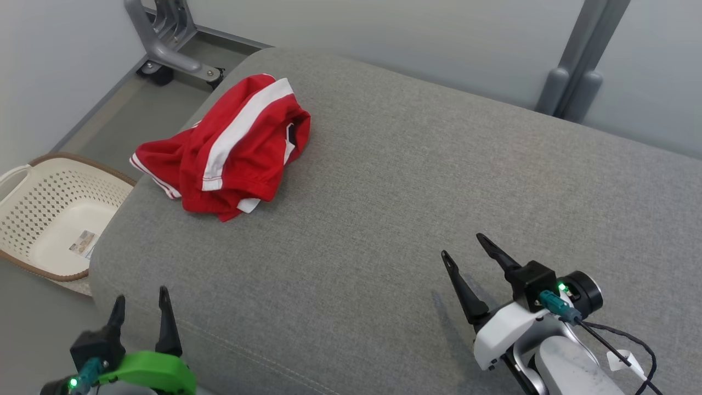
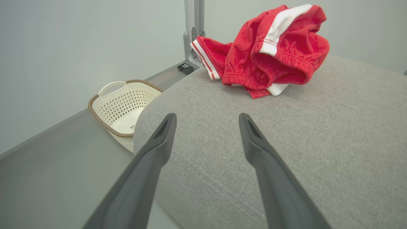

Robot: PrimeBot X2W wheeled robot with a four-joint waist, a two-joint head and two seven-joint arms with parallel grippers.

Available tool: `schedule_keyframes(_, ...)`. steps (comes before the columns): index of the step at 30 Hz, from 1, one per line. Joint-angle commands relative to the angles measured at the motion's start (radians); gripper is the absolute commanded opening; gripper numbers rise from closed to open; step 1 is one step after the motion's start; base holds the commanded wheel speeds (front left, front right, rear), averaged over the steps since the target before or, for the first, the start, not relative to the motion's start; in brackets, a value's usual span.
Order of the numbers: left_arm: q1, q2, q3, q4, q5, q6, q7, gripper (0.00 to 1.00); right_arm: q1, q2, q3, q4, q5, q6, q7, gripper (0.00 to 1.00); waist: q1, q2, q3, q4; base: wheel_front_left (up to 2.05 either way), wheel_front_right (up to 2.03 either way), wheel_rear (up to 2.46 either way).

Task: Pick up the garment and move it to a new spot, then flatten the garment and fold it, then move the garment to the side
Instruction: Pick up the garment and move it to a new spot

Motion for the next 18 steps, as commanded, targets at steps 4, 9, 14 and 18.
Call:
schedule_keyframes(4, -0.159, 0.034, 0.028, 0.028, 0.01, -0.04, -0.001, 1.0, -0.038, -0.047, 0.003, -0.011, 0.005, -0.001, -0.003, 1.0, 0.0, 0.0, 0.135, -0.114, 0.0, 0.0, 0.0)
schedule_keyframes(9, -0.35, 0.122, 0.026, 0.07, -0.01, -0.078, -0.001, 1.0, -0.071, -0.088, -0.006, -0.026, 0.008, -0.001, -0.003, 1.0, 0.0, 0.0, 0.219, -0.171, 0.0, 0.0, 0.0)
schedule_keyframes(14, -0.534, 0.238, -0.132, 0.165, -0.099, -0.085, 0.0, 1.0, -0.086, -0.111, -0.015, -0.034, 0.013, -0.001, -0.003, 1.0, 0.0, 0.0, 0.28, -0.212, 0.0, 0.0, 0.0)
schedule_keyframes(18, -0.657, 0.342, -0.324, 0.236, -0.255, -0.085, 0.042, 1.0, -0.097, -0.121, -0.021, -0.037, 0.012, -0.001, -0.003, 1.0, 0.0, 0.0, 0.326, -0.242, 0.0, 0.0, 0.0)
